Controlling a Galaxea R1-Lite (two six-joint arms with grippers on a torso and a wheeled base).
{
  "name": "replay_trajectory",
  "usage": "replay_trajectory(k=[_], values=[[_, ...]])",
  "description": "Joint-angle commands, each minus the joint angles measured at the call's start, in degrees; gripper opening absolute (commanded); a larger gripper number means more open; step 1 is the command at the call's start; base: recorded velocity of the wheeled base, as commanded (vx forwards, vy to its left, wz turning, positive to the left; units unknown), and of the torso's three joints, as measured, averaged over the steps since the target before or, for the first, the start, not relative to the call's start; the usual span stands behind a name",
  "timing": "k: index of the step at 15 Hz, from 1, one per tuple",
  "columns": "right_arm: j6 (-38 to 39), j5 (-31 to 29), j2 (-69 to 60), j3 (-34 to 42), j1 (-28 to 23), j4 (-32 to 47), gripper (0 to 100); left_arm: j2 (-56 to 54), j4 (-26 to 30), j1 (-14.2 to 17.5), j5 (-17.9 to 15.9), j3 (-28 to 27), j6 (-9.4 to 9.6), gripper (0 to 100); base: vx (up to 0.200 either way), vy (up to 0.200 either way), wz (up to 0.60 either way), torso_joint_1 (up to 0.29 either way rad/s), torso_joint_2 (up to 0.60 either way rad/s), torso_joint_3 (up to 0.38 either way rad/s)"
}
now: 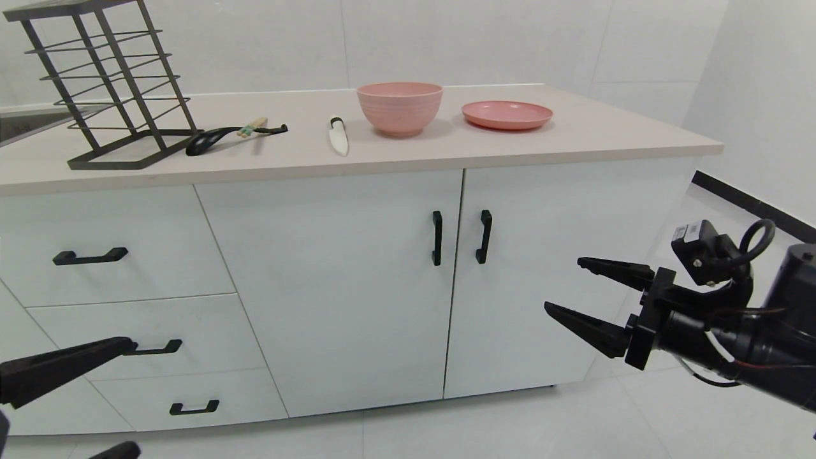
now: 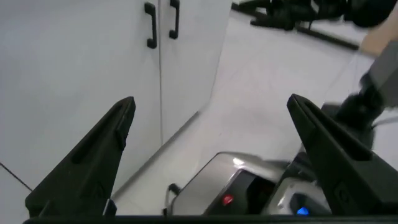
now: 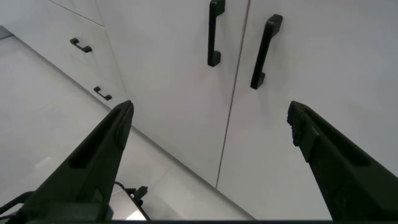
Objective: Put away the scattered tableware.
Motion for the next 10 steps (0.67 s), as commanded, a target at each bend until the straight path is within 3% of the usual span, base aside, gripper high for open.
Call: replay_trajectory(k=[1,2,3,4,5,8,10], values=[[0.00,0.01,1.79,-0.88,0.95,-0.04,100,9.27,-0.73,-5.15,0.19,1.46,10.54,100,0.000,0.000,0.00,0.000,0.00,0.000],[0.00,0.01,2.23,-1.23,1.74,-0.13,100,11.91,-0.82,-5.86,0.19,1.73,15.90,100,0.000,0.000,0.00,0.000,0.00,0.000],[0.00,0.10,3.19,-2.02,2.53,-0.13,100,17.18,-1.87,-8.40,0.19,0.76,22.58,100,0.000,0.000,0.00,0.000,0.00,0.000],[0.00,0.54,3.81,-2.28,2.80,-0.13,100,19.73,-3.37,-10.16,0.28,0.06,24.69,100,0.000,0.000,0.00,0.000,0.00,0.000],[-0.17,3.35,5.39,-2.63,3.15,-1.62,100,25.79,-8.55,-13.06,0.19,-1.70,26.53,100,0.000,0.000,0.00,0.000,0.00,0.000],[-0.17,4.58,10.05,-2.90,3.06,-6.63,100,37.39,-20.95,-20.62,-0.42,-6.27,26.00,100,0.000,0.000,0.00,0.000,0.00,0.000],[-0.70,4.58,11.90,-4.30,2.97,-7.51,100,42.58,-24.90,-25.19,-0.51,-9.44,23.10,100,0.000,0.000,0.00,0.000,0.00,0.000]])
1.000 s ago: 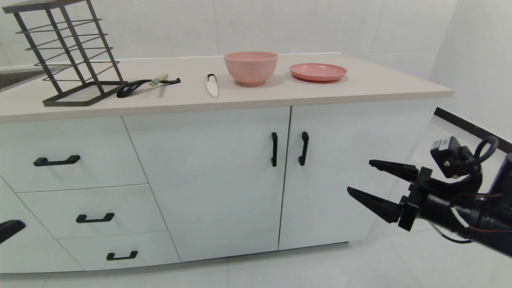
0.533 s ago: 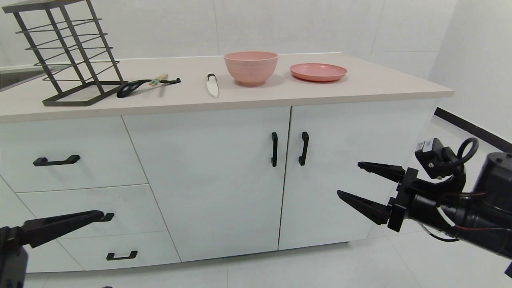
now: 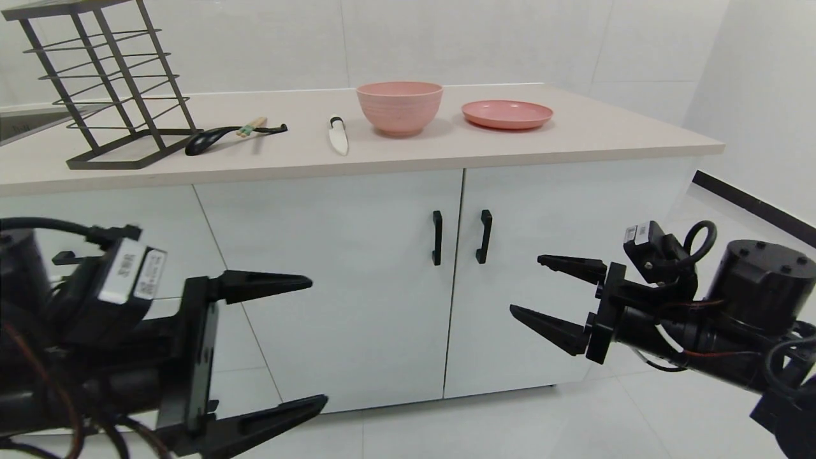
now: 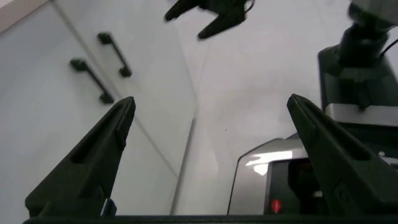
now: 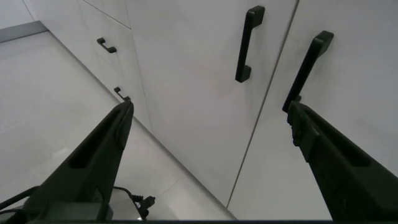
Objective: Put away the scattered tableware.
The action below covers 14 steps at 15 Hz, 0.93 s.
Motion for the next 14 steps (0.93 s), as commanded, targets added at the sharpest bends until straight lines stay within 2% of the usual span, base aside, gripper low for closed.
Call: replay_trajectory(k=[1,2,5,6,10,14], values=[[-0.50,0.03,2.96,-1.20,-0.04,-0.21,100,10.60,-4.07,-6.16,-0.16,-4.14,-2.41,100,0.000,0.000,0.00,0.000,0.00,0.000],[-0.68,0.03,3.92,-2.08,-0.04,-0.21,100,13.42,-6.09,-7.74,-0.07,-5.10,-3.81,100,0.000,0.000,0.00,0.000,0.00,0.000],[-2.26,-0.06,8.49,-5.77,-0.13,-1.44,100,23.43,-13.21,-8.44,-0.16,-11.52,-3.90,100,0.000,0.000,0.00,0.000,0.00,0.000],[-2.35,-0.06,9.72,-6.65,-0.13,-1.70,100,25.72,-15.14,-9.58,-0.25,-13.10,-4.16,100,0.000,0.000,0.00,0.000,0.00,0.000],[-2.53,0.12,14.47,-11.75,-0.83,-1.79,100,28.71,-17.52,-11.34,-0.42,-14.24,-5.92,100,0.000,0.000,0.00,0.000,0.00,0.000],[-2.44,0.73,19.65,-14.91,-1.80,-4.78,100,28.01,-17.52,-10.90,-0.42,-13.80,-5.57,100,0.000,0.000,0.00,0.000,0.00,0.000]])
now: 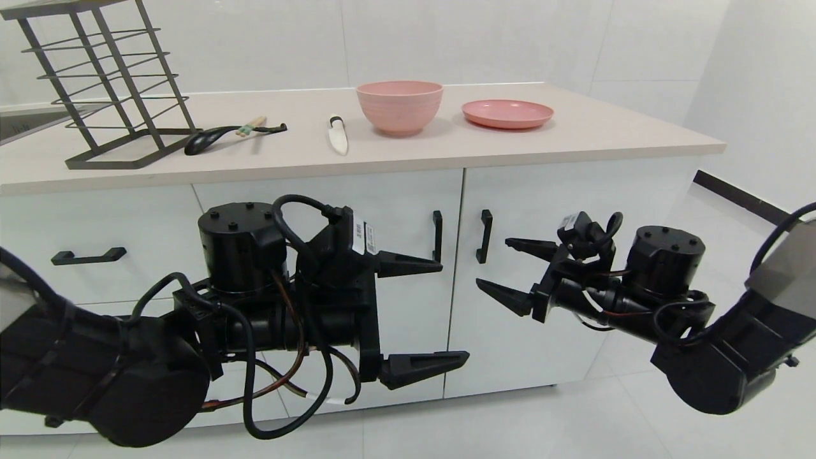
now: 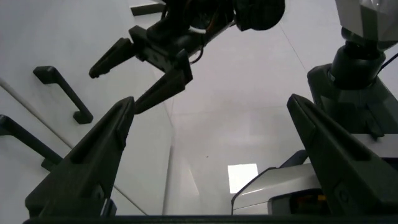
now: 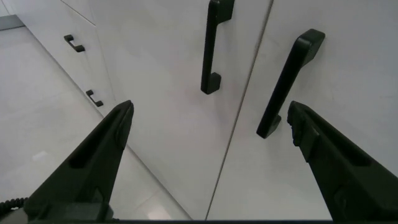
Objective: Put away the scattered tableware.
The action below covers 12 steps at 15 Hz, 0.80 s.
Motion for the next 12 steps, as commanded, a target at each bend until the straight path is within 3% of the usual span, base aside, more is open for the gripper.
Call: replay_trajectory(k=[1,12], values=[[0.01,1.10,3.24,-1.39,-0.66,-0.58,100,-0.48,-0.13,0.01,-0.04,-0.07,0.04,100,0.000,0.000,0.00,0.000,0.00,0.000],[0.19,4.18,9.48,-10.53,-1.54,-0.93,100,0.75,-6.29,0.18,0.48,-0.51,-0.40,100,0.000,0.000,0.00,0.000,0.00,0.000]])
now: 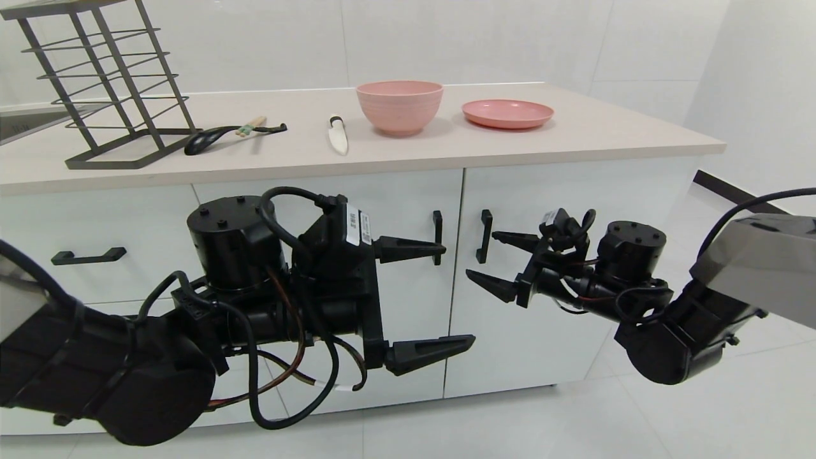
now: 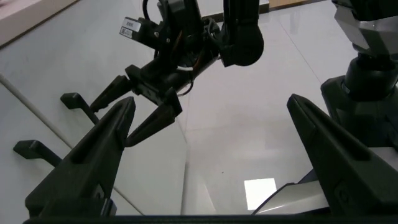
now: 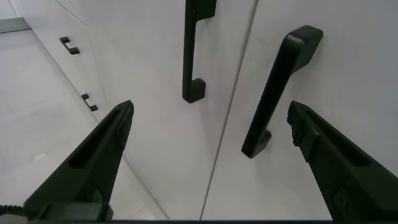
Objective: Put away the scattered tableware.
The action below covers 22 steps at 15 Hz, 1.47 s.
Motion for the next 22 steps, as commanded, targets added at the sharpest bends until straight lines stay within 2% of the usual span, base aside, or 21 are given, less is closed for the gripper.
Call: replay_trajectory(k=[1,5,7,8,9,11,12,14,16,19,22], values=[[-0.02,0.10,1.99,-1.94,0.25,-0.02,100,0.34,-0.31,0.25,0.02,-0.12,-0.01,100,0.000,0.000,0.00,0.000,0.00,0.000],[-0.02,1.07,3.92,-3.44,1.31,-0.37,100,1.92,-0.40,-0.10,0.11,-0.56,-0.01,100,0.000,0.000,0.00,0.000,0.00,0.000],[0.24,3.97,4.27,-3.61,1.39,-1.43,100,2.54,-0.58,-0.10,0.20,-1.44,-0.27,100,0.000,0.000,0.00,0.000,0.00,0.000],[0.24,4.05,4.36,-4.05,1.22,-1.51,100,2.54,-0.58,-0.10,0.37,-2.32,-1.33,100,0.000,0.000,0.00,0.000,0.00,0.000],[0.24,4.23,4.27,-4.40,1.04,-1.51,100,2.98,-0.66,-0.19,1.95,-3.64,-3.00,100,0.000,0.000,0.00,0.000,0.00,0.000],[-0.20,7.92,3.31,-2.29,0.95,-2.75,100,3.50,-0.75,-0.19,6.79,-5.31,-5.64,100,0.000,0.000,0.00,0.000,0.00,0.000],[-0.11,9.50,0.76,0.96,0.95,-3.36,100,3.59,-0.75,-0.28,7.05,-5.57,-6.25,100,0.000,0.000,0.00,0.000,0.00,0.000],[-0.37,9.94,-5.04,8.78,0.95,-3.62,100,5.00,-0.75,-0.28,7.32,-5.66,-6.34,100,0.000,0.000,0.00,0.000,0.00,0.000],[-1.34,12.84,-11.02,15.73,0.95,-3.71,100,6.84,-0.84,-0.72,7.23,-6.27,-6.16,100,0.000,0.000,0.00,0.000,0.00,0.000],[-1.87,13.37,-21.39,28.47,0.95,-3.62,100,11.06,-6.99,-3.71,6.52,-8.03,-6.60,100,0.000,0.000,0.00,0.000,0.00,0.000],[-2.92,13.55,-26.84,35.94,1.04,-3.54,100,17.83,-10.24,-7.40,6.96,-15.59,-7.13,100,0.000,0.000,0.00,0.000,0.00,0.000]])
